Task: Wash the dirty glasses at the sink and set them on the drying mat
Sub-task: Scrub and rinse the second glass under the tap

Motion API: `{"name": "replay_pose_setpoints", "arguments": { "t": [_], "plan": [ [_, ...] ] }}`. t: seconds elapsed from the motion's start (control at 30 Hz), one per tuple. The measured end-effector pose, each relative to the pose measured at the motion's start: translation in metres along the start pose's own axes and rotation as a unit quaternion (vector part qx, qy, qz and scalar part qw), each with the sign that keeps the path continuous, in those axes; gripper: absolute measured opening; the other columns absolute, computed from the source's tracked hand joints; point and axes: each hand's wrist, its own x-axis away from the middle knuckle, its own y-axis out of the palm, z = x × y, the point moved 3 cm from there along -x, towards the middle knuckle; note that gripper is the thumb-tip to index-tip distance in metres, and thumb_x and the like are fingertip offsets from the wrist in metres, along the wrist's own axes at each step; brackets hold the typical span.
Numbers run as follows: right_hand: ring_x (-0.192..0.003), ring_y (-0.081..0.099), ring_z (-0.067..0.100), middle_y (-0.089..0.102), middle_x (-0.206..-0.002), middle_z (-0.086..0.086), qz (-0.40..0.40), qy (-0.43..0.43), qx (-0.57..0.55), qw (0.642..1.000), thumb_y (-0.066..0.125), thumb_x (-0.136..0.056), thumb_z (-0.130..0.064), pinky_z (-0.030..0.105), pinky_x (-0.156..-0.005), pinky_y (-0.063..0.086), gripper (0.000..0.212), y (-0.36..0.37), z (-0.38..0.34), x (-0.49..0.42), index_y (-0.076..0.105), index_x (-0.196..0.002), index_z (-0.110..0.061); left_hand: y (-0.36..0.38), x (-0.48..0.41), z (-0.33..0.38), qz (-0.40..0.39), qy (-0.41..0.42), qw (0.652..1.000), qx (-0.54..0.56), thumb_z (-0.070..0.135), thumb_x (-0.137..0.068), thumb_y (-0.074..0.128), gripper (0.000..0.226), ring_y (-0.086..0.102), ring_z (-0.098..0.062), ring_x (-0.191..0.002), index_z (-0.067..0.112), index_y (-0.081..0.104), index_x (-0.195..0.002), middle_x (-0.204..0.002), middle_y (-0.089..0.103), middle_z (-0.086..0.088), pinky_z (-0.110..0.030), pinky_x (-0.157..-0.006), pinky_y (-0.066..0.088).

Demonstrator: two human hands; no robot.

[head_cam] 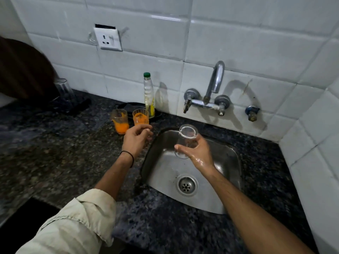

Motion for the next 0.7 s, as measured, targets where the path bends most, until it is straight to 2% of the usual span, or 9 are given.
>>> {"name": "replay_pose_setpoints", "arguments": {
  "t": [0.1,0.13,0.23,0.3,0.37,0.43,0.53,0.63,0.7],
  "plan": [
    [-0.095,0.071,0.007,0.074,-0.103,-0.004,-0.033,-0.008,-0.014,0.999,0.094,-0.062,-0.023,0.025,-0.083,0.057,0.062,0.026,-0.017,-0.018,0.065,-0.117,-0.021,-0.032,-0.008,0.0,0.03,0.005,0.999,-0.01,0.001,-0.095,0.053,0.017,0.064,-0.017,-0.072,0.003,0.07,-0.101,-0.088,0.07,-0.015,-0.013,-0.057,0.05],
    [-0.094,0.071,0.007,0.074,-0.103,-0.004,-0.042,-0.016,-0.018,0.999,0.094,-0.062,-0.024,0.025,-0.083,0.057,0.061,0.037,-0.025,-0.024,0.066,-0.116,-0.022,-0.044,-0.011,0.0,0.041,0.008,0.999,-0.021,0.001,-0.096,0.053,0.018,0.064,-0.016,-0.071,0.005,0.07,-0.099,-0.087,0.071,-0.012,-0.013,-0.057,0.05],
    [-0.084,0.066,-0.003,0.072,-0.098,-0.007,-0.069,-0.049,-0.016,0.996,0.092,-0.066,-0.021,0.014,-0.077,0.054,0.054,0.072,-0.054,-0.046,0.066,-0.113,-0.021,-0.083,-0.022,-0.003,0.08,0.013,0.996,-0.042,0.003,-0.096,0.053,0.018,0.065,-0.009,-0.069,0.007,0.071,-0.095,-0.084,0.072,-0.008,-0.014,-0.062,0.051],
    [-0.084,0.068,-0.001,0.074,-0.097,-0.005,-0.09,-0.067,-0.022,0.993,0.092,-0.067,-0.02,0.019,-0.08,0.056,0.05,0.102,-0.072,-0.065,0.069,-0.111,-0.018,-0.114,-0.034,-0.007,0.113,0.015,0.992,-0.05,0.003,-0.096,0.054,0.019,0.067,-0.01,-0.072,0.007,0.072,-0.093,-0.084,0.073,-0.008,-0.02,-0.066,0.053],
    [-0.089,0.072,0.007,0.077,-0.096,-0.003,-0.104,-0.075,-0.018,0.992,0.093,-0.066,-0.028,0.031,-0.085,0.059,0.048,0.137,-0.086,-0.086,0.071,-0.107,-0.018,-0.149,-0.051,-0.013,0.14,0.01,0.988,-0.06,0.004,-0.095,0.054,0.019,0.069,-0.013,-0.077,0.009,0.073,-0.093,-0.085,0.074,-0.008,-0.02,-0.068,0.054],
    [-0.092,0.072,0.011,0.076,-0.097,-0.003,-0.118,-0.083,-0.007,0.989,0.092,-0.063,-0.042,0.038,-0.087,0.059,0.051,0.17,-0.101,-0.108,0.07,-0.104,-0.021,-0.181,-0.069,-0.018,0.161,0.005,0.984,-0.076,0.005,-0.096,0.054,0.019,0.068,-0.006,-0.075,0.008,0.073,-0.094,-0.086,0.074,-0.007,-0.01,-0.063,0.049],
    [-0.09,0.071,0.014,0.075,-0.094,-0.001,-0.133,-0.09,-0.003,0.987,0.091,-0.059,-0.052,0.044,-0.086,0.059,0.057,0.233,-0.122,-0.14,0.069,-0.1,-0.019,-0.235,-0.102,-0.026,0.184,-0.006,0.978,-0.097,0.005,-0.096,0.053,0.02,0.063,0.006,-0.063,0.007,0.073,-0.094,-0.085,0.073,-0.006,-0.005,-0.055,0.043],
    [-0.087,0.07,0.02,0.073,-0.093,0.009,-0.15,-0.088,-0.016,0.985,0.091,-0.065,-0.042,0.044,-0.084,0.059,0.049,0.296,-0.139,-0.164,0.068,-0.096,-0.012,-0.286,-0.136,-0.038,0.192,-0.024,0.975,-0.108,0.007,-0.097,0.054,0.019,0.066,0.0,-0.074,0.01,0.073,-0.095,-0.086,0.073,-0.004,-0.008,-0.062,0.047],
    [-0.092,0.071,0.023,0.073,-0.098,0.01,-0.161,-0.079,-0.024,0.984,0.09,-0.066,-0.041,0.043,-0.087,0.059,0.049,0.341,-0.146,-0.18,0.068,-0.101,-0.014,-0.319,-0.162,-0.049,0.188,-0.043,0.974,-0.119,0.01,-0.098,0.053,0.02,0.068,-0.012,-0.08,0.013,0.073,-0.096,-0.087,0.074,-0.001,-0.017,-0.066,0.052]
  ]
}}
